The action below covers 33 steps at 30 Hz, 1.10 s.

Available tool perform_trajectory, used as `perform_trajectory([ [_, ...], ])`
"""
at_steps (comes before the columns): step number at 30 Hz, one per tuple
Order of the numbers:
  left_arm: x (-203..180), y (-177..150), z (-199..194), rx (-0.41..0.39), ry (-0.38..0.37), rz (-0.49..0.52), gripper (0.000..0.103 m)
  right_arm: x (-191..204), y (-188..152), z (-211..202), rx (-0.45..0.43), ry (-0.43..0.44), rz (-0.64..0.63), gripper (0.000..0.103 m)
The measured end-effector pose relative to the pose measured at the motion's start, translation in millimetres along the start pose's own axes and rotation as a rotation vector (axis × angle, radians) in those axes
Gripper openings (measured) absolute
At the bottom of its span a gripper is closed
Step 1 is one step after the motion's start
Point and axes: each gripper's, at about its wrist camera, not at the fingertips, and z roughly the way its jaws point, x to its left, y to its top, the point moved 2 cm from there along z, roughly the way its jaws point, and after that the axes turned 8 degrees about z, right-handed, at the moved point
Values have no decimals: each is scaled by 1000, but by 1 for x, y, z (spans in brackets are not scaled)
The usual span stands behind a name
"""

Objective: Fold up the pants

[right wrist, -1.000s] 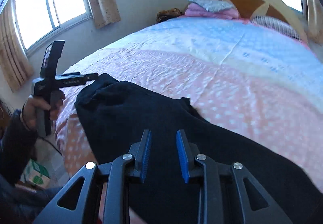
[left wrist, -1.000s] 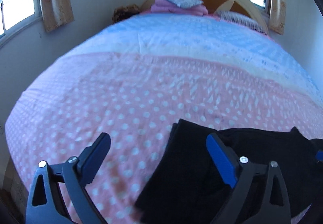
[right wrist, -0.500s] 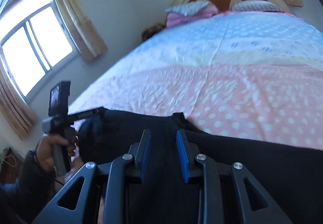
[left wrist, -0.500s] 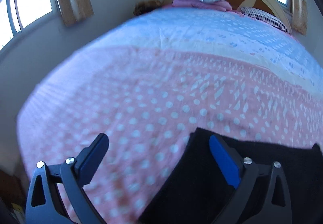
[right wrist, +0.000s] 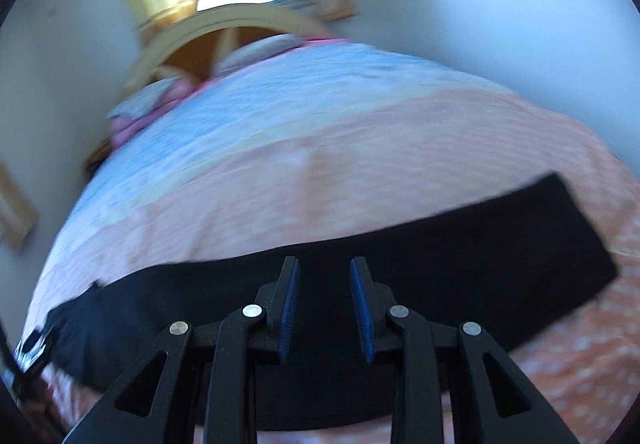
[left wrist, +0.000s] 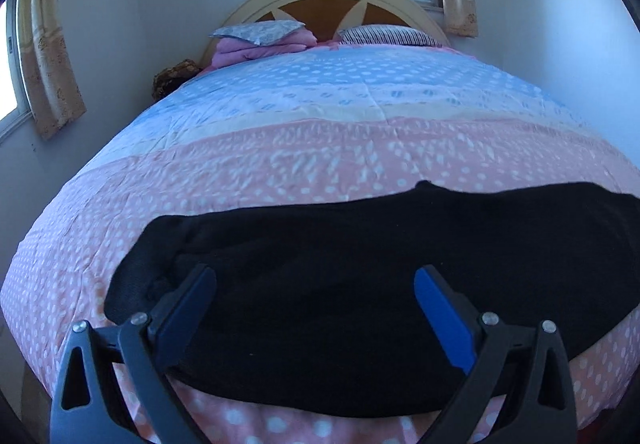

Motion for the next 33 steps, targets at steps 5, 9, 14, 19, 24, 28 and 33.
perform_trajectory([
  [5, -2, -10, 31, 140, 30, -50, 103, -47, 9, 40, 61, -76, 46, 31],
  [9, 11, -17, 28, 126, -8, -153, 103, -43, 16, 25, 9, 15, -2, 42],
  [14, 4, -20, 25, 110, 20, -142, 103, -93, 39, -18, -202, 13, 84, 42],
  [19, 4, -23, 24, 91, 30, -150, 103, -153, 57, -1, -103, -4, 168, 42],
  [24, 4, -23, 25, 94, 27, -155, 103, -181, 51, 29, 19, -1, 221, 42],
  [28, 5, -23, 25, 92, 24, -156, 103, -199, 55, 31, 10, -11, 284, 42],
  [33, 5, -22, 25, 95, 21, -157, 103, -206, 53, 30, 48, 52, 290, 43],
])
